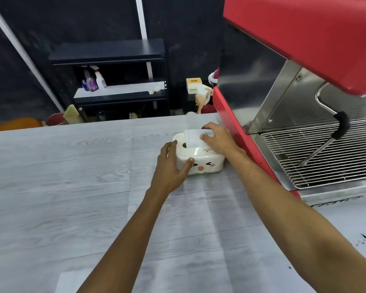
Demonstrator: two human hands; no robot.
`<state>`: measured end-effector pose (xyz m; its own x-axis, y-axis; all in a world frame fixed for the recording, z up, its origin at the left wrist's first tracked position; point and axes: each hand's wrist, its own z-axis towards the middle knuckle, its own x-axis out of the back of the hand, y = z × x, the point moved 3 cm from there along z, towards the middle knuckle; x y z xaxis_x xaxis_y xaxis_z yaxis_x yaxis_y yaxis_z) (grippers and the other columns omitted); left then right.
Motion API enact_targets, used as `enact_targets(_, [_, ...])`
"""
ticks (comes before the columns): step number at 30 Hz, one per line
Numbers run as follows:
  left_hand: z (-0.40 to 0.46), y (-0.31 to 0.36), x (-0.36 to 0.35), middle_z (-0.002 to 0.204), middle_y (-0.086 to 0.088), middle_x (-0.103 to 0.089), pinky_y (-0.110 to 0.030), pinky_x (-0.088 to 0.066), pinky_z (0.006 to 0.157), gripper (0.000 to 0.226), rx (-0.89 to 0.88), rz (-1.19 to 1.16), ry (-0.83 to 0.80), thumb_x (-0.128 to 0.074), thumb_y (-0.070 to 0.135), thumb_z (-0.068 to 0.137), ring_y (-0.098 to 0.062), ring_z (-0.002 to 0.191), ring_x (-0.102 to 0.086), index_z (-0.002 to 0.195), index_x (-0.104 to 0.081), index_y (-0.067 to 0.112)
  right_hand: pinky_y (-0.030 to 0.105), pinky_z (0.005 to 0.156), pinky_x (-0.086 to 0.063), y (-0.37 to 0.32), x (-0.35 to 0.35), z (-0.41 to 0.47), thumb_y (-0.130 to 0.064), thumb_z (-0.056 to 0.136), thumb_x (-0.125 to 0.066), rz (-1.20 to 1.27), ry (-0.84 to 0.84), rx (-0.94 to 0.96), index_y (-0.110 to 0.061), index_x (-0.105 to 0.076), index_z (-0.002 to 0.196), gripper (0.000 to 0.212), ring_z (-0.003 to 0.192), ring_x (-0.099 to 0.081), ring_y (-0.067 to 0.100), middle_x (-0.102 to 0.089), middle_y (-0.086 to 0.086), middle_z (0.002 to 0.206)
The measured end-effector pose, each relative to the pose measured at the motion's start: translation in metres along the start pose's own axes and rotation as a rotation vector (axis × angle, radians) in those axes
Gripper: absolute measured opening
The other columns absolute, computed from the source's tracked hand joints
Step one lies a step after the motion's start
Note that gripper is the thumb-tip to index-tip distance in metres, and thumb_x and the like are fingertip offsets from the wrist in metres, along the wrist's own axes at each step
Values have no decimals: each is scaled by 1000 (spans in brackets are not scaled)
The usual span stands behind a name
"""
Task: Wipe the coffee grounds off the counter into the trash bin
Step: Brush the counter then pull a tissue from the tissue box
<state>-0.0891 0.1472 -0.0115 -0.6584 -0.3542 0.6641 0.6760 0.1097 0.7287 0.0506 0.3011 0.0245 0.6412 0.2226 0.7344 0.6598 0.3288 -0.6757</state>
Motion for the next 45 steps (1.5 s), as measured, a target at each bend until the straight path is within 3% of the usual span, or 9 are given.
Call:
enact_targets(5, [-1, 3, 1, 159, -1, -22, -38, -34, 110, 79, 13, 9, -1, -57, 56, 92, -21, 143, -28, 154, -24, 20, 42, 80, -53, -1, 2, -7, -20, 86, -65, 34, 79, 8, -18, -66, 92, 7, 87, -61, 24, -65, 0, 89])
enact_targets(10, [-5, 9, 4, 159, -1, -24, -40, -35, 111, 78, 11, -25, 19, -61, 52, 91, -22, 142, -30, 153, -24, 22, 37, 84, -51, -11, 18, -25, -22, 88, -62, 96, 192, 64, -16, -65, 96, 11, 92, -61, 20, -68, -1, 95])
enact_targets(14, [-15, 13, 5, 159, 3, -23, -43, -36, 114, 79, 4, -45, 62, -62, 53, 89, -18, 145, -26, 153, -23, 27, 34, 75, -52, -20, 33, -53, -23, 88, -61, 225, 235, 83, -16, -63, 93, 10, 83, -62, 14, -67, -6, 87])
enact_targets(19, [-42, 21, 5, 158, 1, -25, -42, -36, 114, 72, -5, -55, 117, -62, 46, 92, -15, 146, -25, 152, -28, 25, 16, 58, -44, -31, 40, -107, -19, 89, -61, 300, 254, 120, -13, -62, 94, 8, 74, -61, 8, -67, -5, 83])
enact_targets(23, [-77, 25, -1, 155, -1, -33, -33, -33, 114, 64, -5, -61, 96, -62, 30, 94, -12, 143, -29, 150, -33, 18, 21, 64, -47, -26, 37, -160, -18, 90, -61, 352, 271, 138, -14, -62, 98, 8, 76, -61, 6, -68, -7, 83])
enact_targets(30, [-143, 30, -28, 154, -3, -39, -20, -24, 109, 56, 33, 7, -55, -60, 27, 97, -18, 140, -37, 148, -40, 17, 24, 62, -49, 25, 31, -253, -15, 89, -65, 427, 283, 12, -13, -63, 96, 7, 76, -62, 5, -67, -9, 84])
enact_targets(34, [-175, 39, -46, 152, -2, -42, -23, -25, 111, 52, 25, 21, -107, -59, 26, 97, -18, 141, -37, 146, -44, 17, 34, 58, -51, 58, 34, -295, -21, 89, -66, 420, 260, -78, -16, -63, 96, 9, 72, -64, 10, -69, -7, 83])
enact_targets(41, [-211, 70, -81, 151, 0, -43, -22, -23, 112, 49, 46, 43, -117, -58, 27, 97, -15, 140, -37, 145, -46, 19, 17, 53, -42, 106, 56, -337, -17, 89, -67, 417, 263, -208, -20, -60, 90, 7, 69, -61, 1, -68, -11, 76])
enact_targets(45, [-226, 93, -115, 144, 0, -51, -39, -30, 116, 49, 38, 86, -76, -52, 38, 93, -20, 133, -44, 137, -53, 18, 24, 58, -38, 130, 69, -350, -18, 87, -68, 223, 292, -210, -15, -57, 85, 12, 71, -56, 15, -61, -5, 73])
